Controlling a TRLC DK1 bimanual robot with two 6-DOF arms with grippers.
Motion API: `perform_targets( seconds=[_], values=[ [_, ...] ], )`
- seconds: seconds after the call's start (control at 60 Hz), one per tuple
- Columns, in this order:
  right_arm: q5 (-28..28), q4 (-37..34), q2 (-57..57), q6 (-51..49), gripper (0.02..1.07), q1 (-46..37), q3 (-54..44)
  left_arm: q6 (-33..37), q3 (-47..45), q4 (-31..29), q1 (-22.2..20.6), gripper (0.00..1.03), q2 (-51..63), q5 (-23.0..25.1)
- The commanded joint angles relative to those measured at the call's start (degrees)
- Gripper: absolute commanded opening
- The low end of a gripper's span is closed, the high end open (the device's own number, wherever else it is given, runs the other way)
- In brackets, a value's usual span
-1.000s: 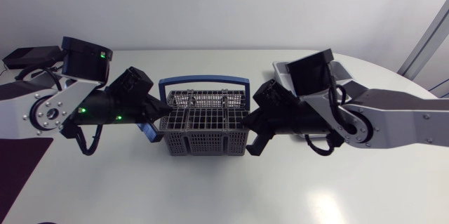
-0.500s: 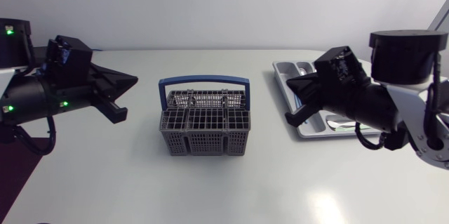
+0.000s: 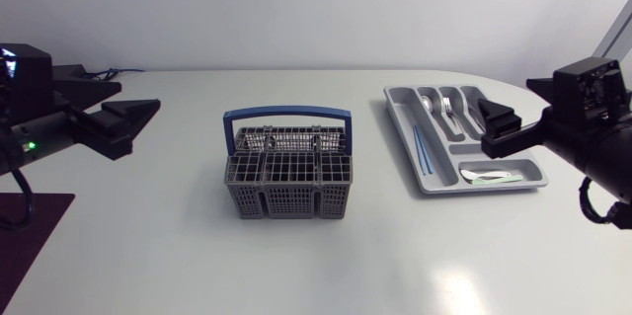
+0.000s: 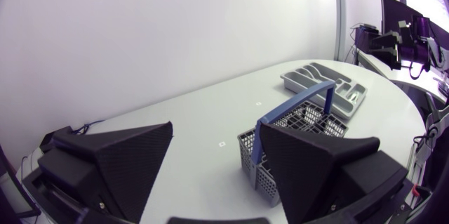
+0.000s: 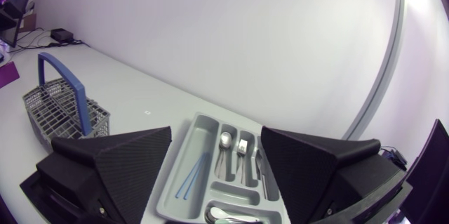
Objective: Unload the cutlery basket into the drawer organizer.
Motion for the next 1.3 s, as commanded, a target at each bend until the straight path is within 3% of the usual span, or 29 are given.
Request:
perform_targets(
  seconds=[0.0,0.3,0.633,1.283],
  values=[
    [-0.01,0.0,-2.01,-0.67,1.03,-2.88,-2.26,-2.5,-2.22,-0.1,2.27,1.0,-3.33,0.43],
    [-0.45,0.79,-11.5,0.56,1.03,-9.65,-6.83,-4.96,-5.39,-0.01,9.47,1.0,-12.65,0.61],
    [-1.06,3.43,-22.92,0.74,1.03,-14.13,-13.42,-5.23,-10.4,-0.19,9.65,1.0,-21.17,0.52],
    [-0.58,-2.83,-38.4,13.32,1.03,-8.45,-25.25,-11.66,-29.15,5.78,4.17,1.0,-37.22,-11.37]
  ],
)
